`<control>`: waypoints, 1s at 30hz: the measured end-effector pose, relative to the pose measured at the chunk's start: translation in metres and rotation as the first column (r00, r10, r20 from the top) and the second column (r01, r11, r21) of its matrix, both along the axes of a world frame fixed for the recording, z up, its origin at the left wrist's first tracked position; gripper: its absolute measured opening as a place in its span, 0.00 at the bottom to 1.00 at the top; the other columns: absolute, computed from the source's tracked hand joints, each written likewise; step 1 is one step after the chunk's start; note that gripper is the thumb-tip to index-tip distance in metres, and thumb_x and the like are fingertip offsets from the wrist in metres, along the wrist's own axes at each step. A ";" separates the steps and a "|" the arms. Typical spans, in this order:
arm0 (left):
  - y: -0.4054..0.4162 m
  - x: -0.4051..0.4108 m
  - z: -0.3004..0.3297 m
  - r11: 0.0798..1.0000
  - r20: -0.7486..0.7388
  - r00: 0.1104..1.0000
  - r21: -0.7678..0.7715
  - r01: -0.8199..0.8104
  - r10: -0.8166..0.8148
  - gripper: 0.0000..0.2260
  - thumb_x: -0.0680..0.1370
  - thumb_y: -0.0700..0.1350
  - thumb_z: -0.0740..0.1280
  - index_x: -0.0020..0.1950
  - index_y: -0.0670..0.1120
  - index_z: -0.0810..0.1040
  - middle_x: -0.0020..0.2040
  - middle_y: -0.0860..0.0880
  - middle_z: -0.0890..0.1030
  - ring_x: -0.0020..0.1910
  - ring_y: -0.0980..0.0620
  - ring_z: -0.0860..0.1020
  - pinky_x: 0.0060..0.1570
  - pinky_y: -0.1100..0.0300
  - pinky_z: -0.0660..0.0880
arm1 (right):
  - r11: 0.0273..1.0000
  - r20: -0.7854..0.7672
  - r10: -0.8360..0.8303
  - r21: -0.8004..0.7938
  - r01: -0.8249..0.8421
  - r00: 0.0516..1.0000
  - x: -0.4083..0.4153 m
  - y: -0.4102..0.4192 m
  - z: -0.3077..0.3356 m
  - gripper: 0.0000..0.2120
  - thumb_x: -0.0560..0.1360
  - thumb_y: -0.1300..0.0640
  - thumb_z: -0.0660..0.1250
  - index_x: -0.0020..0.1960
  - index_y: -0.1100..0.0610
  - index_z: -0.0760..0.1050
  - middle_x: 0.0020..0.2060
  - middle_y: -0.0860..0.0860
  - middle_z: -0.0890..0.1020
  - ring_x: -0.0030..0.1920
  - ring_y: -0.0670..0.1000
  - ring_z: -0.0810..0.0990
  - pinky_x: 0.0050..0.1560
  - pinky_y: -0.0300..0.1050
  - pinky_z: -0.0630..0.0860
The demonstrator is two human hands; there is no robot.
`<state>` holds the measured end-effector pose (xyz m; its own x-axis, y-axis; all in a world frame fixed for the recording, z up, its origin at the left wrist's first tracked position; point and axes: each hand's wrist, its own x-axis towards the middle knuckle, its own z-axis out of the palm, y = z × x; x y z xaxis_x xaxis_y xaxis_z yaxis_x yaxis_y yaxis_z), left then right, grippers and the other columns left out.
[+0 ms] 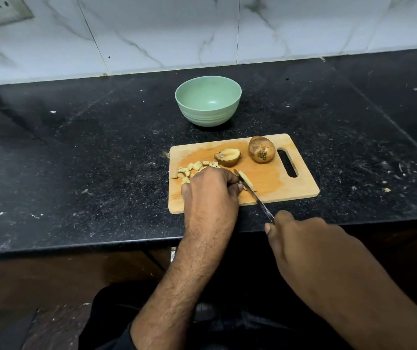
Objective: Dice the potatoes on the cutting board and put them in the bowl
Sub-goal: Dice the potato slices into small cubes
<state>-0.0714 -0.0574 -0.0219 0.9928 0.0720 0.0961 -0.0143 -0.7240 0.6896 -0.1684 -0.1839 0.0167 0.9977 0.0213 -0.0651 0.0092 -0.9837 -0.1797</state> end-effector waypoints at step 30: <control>-0.012 -0.015 0.003 0.968 0.058 0.998 0.249 0.024 -0.040 0.10 0.81 0.51 0.65 0.59 0.52 0.82 0.51 0.51 0.76 0.55 0.51 0.73 0.61 0.47 0.71 | 0.987 -0.177 -0.035 0.151 0.062 0.984 -0.004 -0.038 0.006 0.19 0.82 0.37 0.47 0.40 0.48 0.62 0.31 0.49 0.75 0.25 0.42 0.72 0.38 0.43 0.79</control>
